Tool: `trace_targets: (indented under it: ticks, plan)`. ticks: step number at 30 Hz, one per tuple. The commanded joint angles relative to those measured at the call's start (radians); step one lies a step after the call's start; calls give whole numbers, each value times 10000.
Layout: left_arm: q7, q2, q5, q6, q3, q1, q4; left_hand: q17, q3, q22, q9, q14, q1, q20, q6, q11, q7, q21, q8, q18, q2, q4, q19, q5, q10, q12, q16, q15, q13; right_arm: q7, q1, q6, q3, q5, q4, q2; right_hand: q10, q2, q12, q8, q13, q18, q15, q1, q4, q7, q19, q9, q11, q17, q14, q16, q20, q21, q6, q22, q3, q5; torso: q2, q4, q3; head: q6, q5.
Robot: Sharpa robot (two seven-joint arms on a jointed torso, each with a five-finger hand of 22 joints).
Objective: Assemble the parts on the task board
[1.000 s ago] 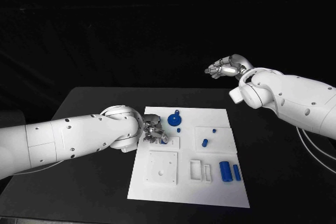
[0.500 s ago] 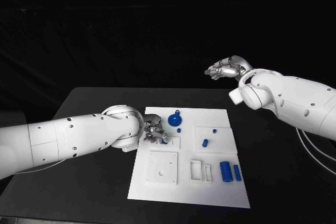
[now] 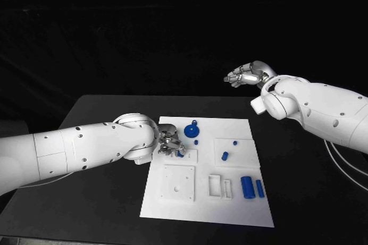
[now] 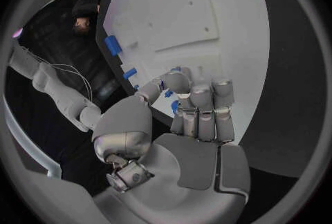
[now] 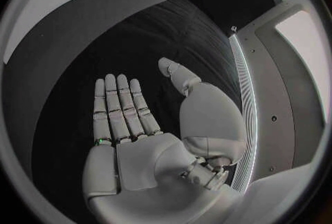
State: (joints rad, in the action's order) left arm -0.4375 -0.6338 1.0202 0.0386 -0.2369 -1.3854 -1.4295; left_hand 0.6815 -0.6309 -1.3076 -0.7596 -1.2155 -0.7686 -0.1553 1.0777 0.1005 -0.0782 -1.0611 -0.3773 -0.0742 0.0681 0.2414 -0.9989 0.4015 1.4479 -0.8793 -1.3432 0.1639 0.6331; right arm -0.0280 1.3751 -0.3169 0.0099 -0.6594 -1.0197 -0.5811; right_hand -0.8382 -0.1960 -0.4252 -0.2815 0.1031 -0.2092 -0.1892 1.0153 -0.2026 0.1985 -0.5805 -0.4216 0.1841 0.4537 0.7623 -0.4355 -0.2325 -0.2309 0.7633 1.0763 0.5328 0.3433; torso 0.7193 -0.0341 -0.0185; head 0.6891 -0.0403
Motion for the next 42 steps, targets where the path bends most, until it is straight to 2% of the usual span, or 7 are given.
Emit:
trace_targets:
  ticks: [1,4,15,25,42]
  plan:
    - [-59,116,-110,395,-46,65,35,-18,-69,-178,6,-334,77,-1075,1595,167,876,-69,29,120,118,-37,82,25,-253,-60,-73,384,-14,-13,-11,131,4,5,2,21,-14,6,52,-28,-18,61,-53,91,39,238,60,18,83,-16,-31,51,6,52,-46,-1,17,63,4,-2,4,16,-1]
    - [-58,130,-185,465,-46,65,52,-49,-44,-175,-25,-320,358,-1066,1610,168,877,-69,45,127,288,-131,104,-85,-270,-106,-111,376,-38,-6,-15,146,3,4,-1,21,-12,7,55,-31,-28,60,-55,99,37,238,64,20,84,-26,-35,52,5,60,-46,1,17,83,6,3,9,11,15]
    - [-50,138,-197,574,-46,65,45,-71,-69,-177,-50,-312,494,-1071,1623,171,884,-76,53,118,340,-117,115,-87,-278,-139,-137,377,-57,6,-34,190,2,-2,4,21,-10,12,63,-37,-55,62,-63,119,35,238,76,26,89,-57,-49,55,0,84,-49,8,15,142,6,-7,14,32,32]
    - [-57,85,-82,537,-45,65,46,-115,-270,-177,-128,-322,407,-1089,1681,198,909,-127,49,96,281,136,87,388,-279,-248,-237,391,-97,21,-63,237,1,-3,12,7,-7,10,67,-40,-72,64,-70,123,35,240,84,31,92,-77,-63,60,-4,99,-53,13,7,167,2,-10,21,61,36]
    - [-113,39,-35,825,-44,66,60,-116,-299,-174,-169,-348,354,-1092,1728,225,935,-148,24,91,263,217,64,494,-258,-331,-309,407,-90,22,-110,282,1,-4,20,8,5,11,80,-45,-108,71,-83,97,58,241,103,41,102,-115,-86,64,-13,129,-62,26,-23,185,5,-10,19,101,52]
